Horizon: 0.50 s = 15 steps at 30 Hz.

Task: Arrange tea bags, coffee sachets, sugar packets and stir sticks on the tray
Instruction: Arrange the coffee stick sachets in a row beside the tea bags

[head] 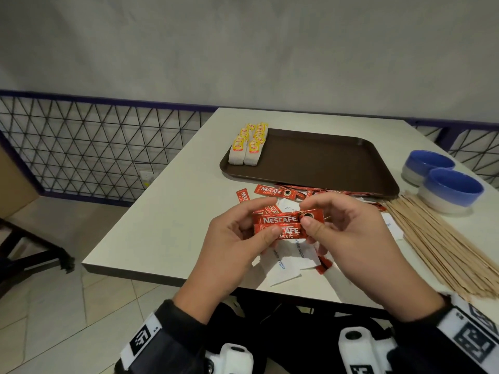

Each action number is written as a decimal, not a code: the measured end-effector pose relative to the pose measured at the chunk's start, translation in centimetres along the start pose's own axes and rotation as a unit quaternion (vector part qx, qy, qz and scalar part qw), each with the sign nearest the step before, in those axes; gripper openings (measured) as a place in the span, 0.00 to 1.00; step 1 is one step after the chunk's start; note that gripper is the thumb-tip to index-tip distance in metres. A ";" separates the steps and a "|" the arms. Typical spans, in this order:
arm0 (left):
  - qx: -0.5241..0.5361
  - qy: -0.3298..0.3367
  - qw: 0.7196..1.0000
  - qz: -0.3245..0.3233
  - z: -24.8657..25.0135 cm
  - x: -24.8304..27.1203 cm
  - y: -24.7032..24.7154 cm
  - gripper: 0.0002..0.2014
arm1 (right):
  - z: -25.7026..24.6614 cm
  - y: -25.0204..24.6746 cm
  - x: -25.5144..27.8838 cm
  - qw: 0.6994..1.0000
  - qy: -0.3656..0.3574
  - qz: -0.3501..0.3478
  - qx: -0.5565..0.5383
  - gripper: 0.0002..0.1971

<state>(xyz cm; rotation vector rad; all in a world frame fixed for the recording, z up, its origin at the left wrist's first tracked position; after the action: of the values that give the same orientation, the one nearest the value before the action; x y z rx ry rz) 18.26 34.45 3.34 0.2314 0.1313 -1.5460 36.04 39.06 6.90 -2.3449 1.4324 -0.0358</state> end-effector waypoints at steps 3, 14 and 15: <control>-0.011 0.003 1.000 0.003 -0.1 0.1 -0.2 0.16 | -0.2 0.1 -0.2 0.999 0.007 -0.026 0.034 0.10; -0.057 0.001 0.998 0.000 -0.2 0.0 -0.2 0.16 | -3.8 1.8 -2.0 0.875 -0.036 -0.207 0.436 0.13; -0.052 0.004 0.999 -0.002 -0.3 -0.1 -0.3 0.16 | -3.9 2.1 -2.3 0.871 -0.031 -0.231 0.433 0.13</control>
<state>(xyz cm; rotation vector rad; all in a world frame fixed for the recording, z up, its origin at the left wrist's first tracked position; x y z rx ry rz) 18.01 34.61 3.07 0.1558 0.2173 -1.5373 32.33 38.93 10.24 -1.8083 0.5697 -0.5978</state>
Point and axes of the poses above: each hand's wrist, its own x-axis away from the middle knuckle, its own y-axis out of the palm, z = x × y, the point moved 7 cm from there along -x, towards the middle knuckle, and after that the axes turned 9 degrees about -z, right-handed, at the moved point
